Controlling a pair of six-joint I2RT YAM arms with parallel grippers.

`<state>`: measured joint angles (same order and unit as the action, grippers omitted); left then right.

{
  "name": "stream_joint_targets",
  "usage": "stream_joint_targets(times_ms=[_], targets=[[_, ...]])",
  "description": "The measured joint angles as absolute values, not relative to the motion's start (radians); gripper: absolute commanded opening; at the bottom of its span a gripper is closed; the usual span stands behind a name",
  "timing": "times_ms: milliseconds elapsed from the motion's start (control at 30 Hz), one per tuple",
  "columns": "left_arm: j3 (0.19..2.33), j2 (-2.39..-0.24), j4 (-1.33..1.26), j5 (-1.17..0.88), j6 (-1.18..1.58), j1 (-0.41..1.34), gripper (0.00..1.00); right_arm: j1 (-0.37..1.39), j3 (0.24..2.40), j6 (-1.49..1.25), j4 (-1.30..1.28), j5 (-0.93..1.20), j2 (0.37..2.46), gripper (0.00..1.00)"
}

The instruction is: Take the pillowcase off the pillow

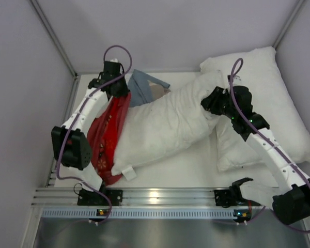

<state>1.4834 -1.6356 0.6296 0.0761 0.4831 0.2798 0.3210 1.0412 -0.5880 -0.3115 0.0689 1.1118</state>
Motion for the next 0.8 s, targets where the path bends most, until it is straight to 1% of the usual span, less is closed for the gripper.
stream_joint_targets(times_ms=[33, 67, 100, 133, 167, 200, 233, 267, 300, 400, 500, 567, 667, 733, 800], targets=[[1.564, -1.691, 0.623, 0.073, 0.477, 0.254, 0.00, 0.335, 1.027, -0.572, -0.322, 0.067, 1.103, 0.53], [1.632, -1.735, 0.620, 0.072, 0.469, 0.235, 0.00, 0.344, 1.019, -0.563, -0.333, 0.064, 1.096, 0.67], [1.681, -1.764, 0.620, 0.074, 0.463, 0.221, 0.00, 0.352, 1.008, -0.550, -0.352, 0.059, 1.088, 0.71], [1.712, -1.779, 0.625, 0.079, 0.458, 0.212, 0.03, 0.360, 1.005, -0.532, -0.374, 0.048, 1.082, 0.74], [1.742, -1.791, 0.633, 0.084, 0.450, 0.205, 0.31, 0.368, 1.002, -0.517, -0.392, 0.034, 1.077, 0.80], [1.765, -1.794, 0.637, 0.095, 0.441, 0.199, 0.58, 0.376, 1.002, -0.507, -0.412, 0.010, 1.075, 0.83], [1.780, -1.794, 0.640, 0.101, 0.433, 0.196, 0.98, 0.383, 1.002, -0.495, -0.428, -0.017, 1.074, 0.89], [1.801, -1.792, 0.646, 0.111, 0.433, 0.194, 0.99, 0.389, 1.002, -0.488, -0.440, -0.050, 1.074, 0.97], [1.816, -1.788, 0.645, 0.119, 0.443, 0.193, 0.99, 0.397, 1.000, -0.480, -0.456, -0.102, 1.076, 0.99], [1.817, -1.743, 0.651, 0.100, 0.446, 0.192, 0.99, 0.411, 0.988, -0.445, -0.493, -0.288, 1.097, 1.00], [1.771, -1.658, 0.646, -0.011, 0.466, 0.192, 0.99, 0.415, 0.987, -0.419, -0.551, -0.449, 1.145, 0.99], [1.689, -1.563, 0.624, -0.118, 0.494, 0.192, 0.99, 0.417, 0.966, -0.409, -0.582, -0.512, 1.144, 0.99], [1.451, -1.367, 0.500, -0.319, 0.574, 0.192, 0.99, 0.417, 0.907, -0.406, -0.587, -0.515, 1.061, 0.99], [1.251, -1.237, 0.346, -0.472, 0.672, 0.192, 0.99, 0.417, 0.863, -0.406, -0.582, -0.488, 0.970, 1.00], [1.043, -1.130, 0.129, -0.597, 0.798, 0.194, 0.99, 0.417, 0.813, -0.412, -0.562, -0.446, 0.869, 0.99]])
